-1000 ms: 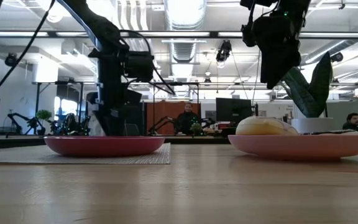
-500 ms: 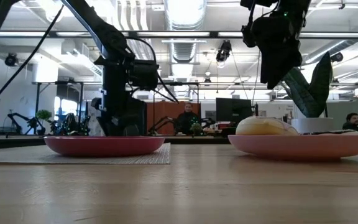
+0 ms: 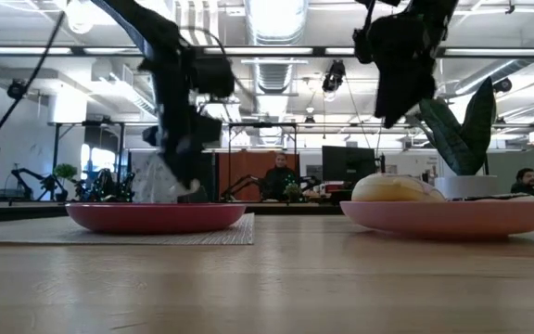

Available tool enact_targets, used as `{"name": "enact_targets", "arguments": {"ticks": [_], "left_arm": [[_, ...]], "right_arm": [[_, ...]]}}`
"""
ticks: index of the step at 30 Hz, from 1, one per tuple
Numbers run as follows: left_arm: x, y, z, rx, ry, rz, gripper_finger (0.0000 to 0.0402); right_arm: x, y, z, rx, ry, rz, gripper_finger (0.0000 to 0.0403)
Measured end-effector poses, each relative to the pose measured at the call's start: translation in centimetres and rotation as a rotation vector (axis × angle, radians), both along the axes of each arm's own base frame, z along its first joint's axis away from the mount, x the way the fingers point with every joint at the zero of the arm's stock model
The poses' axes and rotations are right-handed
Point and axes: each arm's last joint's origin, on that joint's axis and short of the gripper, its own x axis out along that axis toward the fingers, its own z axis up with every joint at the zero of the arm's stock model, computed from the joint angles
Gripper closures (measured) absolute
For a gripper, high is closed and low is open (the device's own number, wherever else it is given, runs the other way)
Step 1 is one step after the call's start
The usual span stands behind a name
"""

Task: Pick & Place donuts
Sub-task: Put the small white donut on the dark pink plate

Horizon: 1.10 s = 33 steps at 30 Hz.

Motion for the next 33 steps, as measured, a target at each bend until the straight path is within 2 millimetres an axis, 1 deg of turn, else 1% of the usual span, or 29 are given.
{"name": "enact_targets", "arguments": {"ticks": [3, 5, 8, 10, 12, 15, 17, 19, 22, 26, 33], "left_arm": [[0.1, -1.7, 3.0, -0.202, -0.299, -0.13, 0.0401], [-0.2, -3.1, 4.6, -0.293, -0.453, -0.241, 0.0401], [-0.8, -5.0, 6.5, -0.389, -0.645, -0.43, 0.0401], [-1.4, -6.2, 7.2, -0.439, -0.742, -0.528, 0.0401], [-1.9, -7.1, 7.5, -0.484, -0.823, -0.572, 0.0401], [-2.2, -7.9, 7.7, -0.542, -0.936, -0.593, 0.0401], [-2.3, -8.2, 7.8, -0.565, -1.017, -0.595, 0.0401], [-2.3, -8.3, 7.9, -0.585, -1.09, -0.602, 0.0401], [-2.2, -8.4, 7.7, -0.606, -1.147, -0.598, 0.0401], [-2.3, -8.4, 7.1, -0.636, -1.135, -0.57, 0.0401], [-2.3, -8.5, 6.6, -0.655, -1.118, -0.558, 0.0401]], "right_arm": [[0.8, 0.0, 0.5, -0.037, -0.094, 0.076, 0.0179], [1.5, 0.1, 1.0, -0.061, -0.164, 0.134, 0.0179], [2.4, 0.4, 1.8, -0.087, -0.287, 0.274, 0.0179], [3.2, 0.7, 2.5, -0.108, -0.393, 0.373, 0.0179], [3.9, 1.1, 3.2, -0.125, -0.498, 0.442, 0.0179], [5.1, 1.5, 3.9, -0.155, -0.63, 0.493, 0.0179], [5.8, 1.6, 4.0, -0.17, -0.665, 0.504, 0.0179], [6.6, 1.8, 4.1, -0.189, -0.675, 0.528, 0.0178], [7.8, 2.2, 4.0, -0.216, -0.661, 0.573, 0.0177], [9.2, 2.7, 4.4, -0.221, -0.633, 0.606, 0.0177], [10.7, 2.7, 5.2, -0.21, -0.569, 0.623, 0.0177]]}}
